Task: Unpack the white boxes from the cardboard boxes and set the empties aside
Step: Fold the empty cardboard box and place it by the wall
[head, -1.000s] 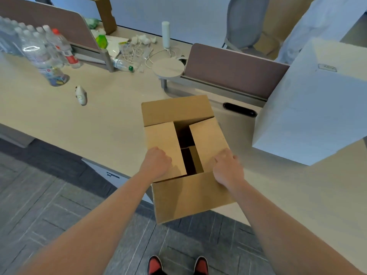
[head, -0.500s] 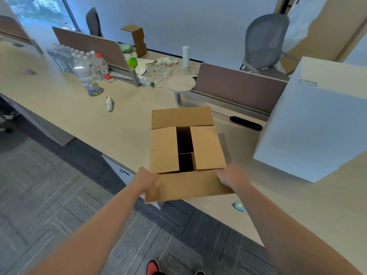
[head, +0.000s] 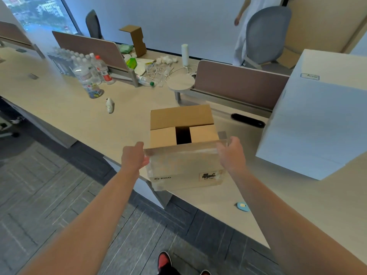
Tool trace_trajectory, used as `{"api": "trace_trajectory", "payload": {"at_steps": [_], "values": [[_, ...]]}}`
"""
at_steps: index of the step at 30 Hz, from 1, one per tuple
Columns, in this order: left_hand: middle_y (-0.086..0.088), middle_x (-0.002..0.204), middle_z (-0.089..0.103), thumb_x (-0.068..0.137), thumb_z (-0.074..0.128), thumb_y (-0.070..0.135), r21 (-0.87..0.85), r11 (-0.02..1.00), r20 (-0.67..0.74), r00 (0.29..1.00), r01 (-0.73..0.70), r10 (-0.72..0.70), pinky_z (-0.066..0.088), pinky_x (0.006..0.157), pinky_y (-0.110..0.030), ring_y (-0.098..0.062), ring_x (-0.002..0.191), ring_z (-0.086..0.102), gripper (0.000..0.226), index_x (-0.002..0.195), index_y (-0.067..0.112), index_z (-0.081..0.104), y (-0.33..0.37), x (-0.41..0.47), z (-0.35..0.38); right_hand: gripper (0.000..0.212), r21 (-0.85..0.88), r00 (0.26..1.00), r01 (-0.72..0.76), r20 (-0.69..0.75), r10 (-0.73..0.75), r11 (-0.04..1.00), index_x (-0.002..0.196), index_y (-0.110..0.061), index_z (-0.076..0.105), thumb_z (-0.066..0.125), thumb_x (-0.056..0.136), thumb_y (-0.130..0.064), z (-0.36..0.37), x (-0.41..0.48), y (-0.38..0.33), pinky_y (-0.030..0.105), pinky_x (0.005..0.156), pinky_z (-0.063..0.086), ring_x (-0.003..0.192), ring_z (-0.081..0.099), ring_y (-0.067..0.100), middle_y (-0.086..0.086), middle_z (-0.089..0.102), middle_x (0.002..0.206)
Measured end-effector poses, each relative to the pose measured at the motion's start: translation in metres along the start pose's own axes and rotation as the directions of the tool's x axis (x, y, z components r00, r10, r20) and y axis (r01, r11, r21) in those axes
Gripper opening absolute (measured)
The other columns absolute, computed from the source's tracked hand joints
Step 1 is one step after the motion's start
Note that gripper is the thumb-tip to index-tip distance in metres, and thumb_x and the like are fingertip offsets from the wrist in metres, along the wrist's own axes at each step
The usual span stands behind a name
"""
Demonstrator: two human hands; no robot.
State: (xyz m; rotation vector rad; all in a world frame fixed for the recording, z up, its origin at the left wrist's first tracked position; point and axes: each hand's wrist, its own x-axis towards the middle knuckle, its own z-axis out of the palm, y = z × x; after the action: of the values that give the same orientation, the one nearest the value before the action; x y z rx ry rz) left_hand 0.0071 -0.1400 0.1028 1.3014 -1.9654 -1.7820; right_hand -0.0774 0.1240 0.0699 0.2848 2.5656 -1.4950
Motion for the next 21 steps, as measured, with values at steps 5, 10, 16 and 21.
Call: {"api": "trace_trajectory", "payload": {"at_steps": [5, 10, 16, 21], "values": [[-0.006, 0.111, 0.061, 0.086, 0.054, 0.037, 0.3, 0.949, 0.146, 0.988, -0.095, 0.053, 0.054, 0.089, -0.044, -0.025, 0.098, 0.064, 0.044, 0.123, 0.012, 0.051, -0.017, 0.012, 0.017, 0.049, -0.189, 0.991, 0.081, 0.116, -0.06, 0.979, 0.137, -0.013, 0.044, 0.053, 0.091, -0.026, 0.026, 0.003, 0.017, 0.034, 0.082, 0.04, 0.098, 0.052, 0.019, 0.004, 0.039, 0.139], [0.0, 0.1, 0.057, 0.099, 0.047, 0.027, 0.549, 0.807, 0.348, 0.937, -0.217, 0.016, 0.044, 0.083, -0.034, -0.021, 0.093, 0.055, 0.014, 0.109, 0.02, 0.053, -0.036, 0.009, 0.035, 0.009, -0.481, 0.973, 0.163, 0.221, -0.061, 0.861, 0.092, -0.015, 0.054, 0.046, 0.089, -0.02, 0.043, 0.007, 0.032, 0.031, 0.063, 0.04, 0.084, 0.055, 0.023, 0.0, 0.055, 0.092], [-0.01, 0.094, 0.061, 0.097, 0.046, 0.024, 0.615, 0.725, 0.433, 0.901, -0.311, 0.02, 0.042, 0.07, -0.031, -0.022, 0.081, 0.053, 0.019, 0.092, 0.011, 0.059, -0.033, 0.019, 0.033, 0.014, -0.586, 0.986, 0.141, 0.152, -0.063, 0.798, 0.089, -0.013, 0.056, 0.042, 0.089, -0.018, 0.057, 0.011, 0.026, 0.032, 0.066, 0.043, 0.092, 0.054, 0.027, 0.004, 0.053, 0.096], [-0.002, 0.079, 0.062, 0.096, 0.047, 0.024, 0.55, 0.756, 0.459, 0.885, -0.355, 0.082, 0.041, 0.062, -0.03, -0.018, 0.07, 0.055, 0.022, 0.085, 0.01, 0.059, -0.013, 0.045, 0.03, 0.018, -0.565, 0.987, 0.161, 0.076, -0.143, 0.809, 0.095, -0.011, 0.057, 0.042, 0.093, -0.021, 0.067, 0.021, 0.007, 0.037, 0.075, 0.046, 0.103, 0.052, 0.03, 0.007, 0.052, 0.104]]}}
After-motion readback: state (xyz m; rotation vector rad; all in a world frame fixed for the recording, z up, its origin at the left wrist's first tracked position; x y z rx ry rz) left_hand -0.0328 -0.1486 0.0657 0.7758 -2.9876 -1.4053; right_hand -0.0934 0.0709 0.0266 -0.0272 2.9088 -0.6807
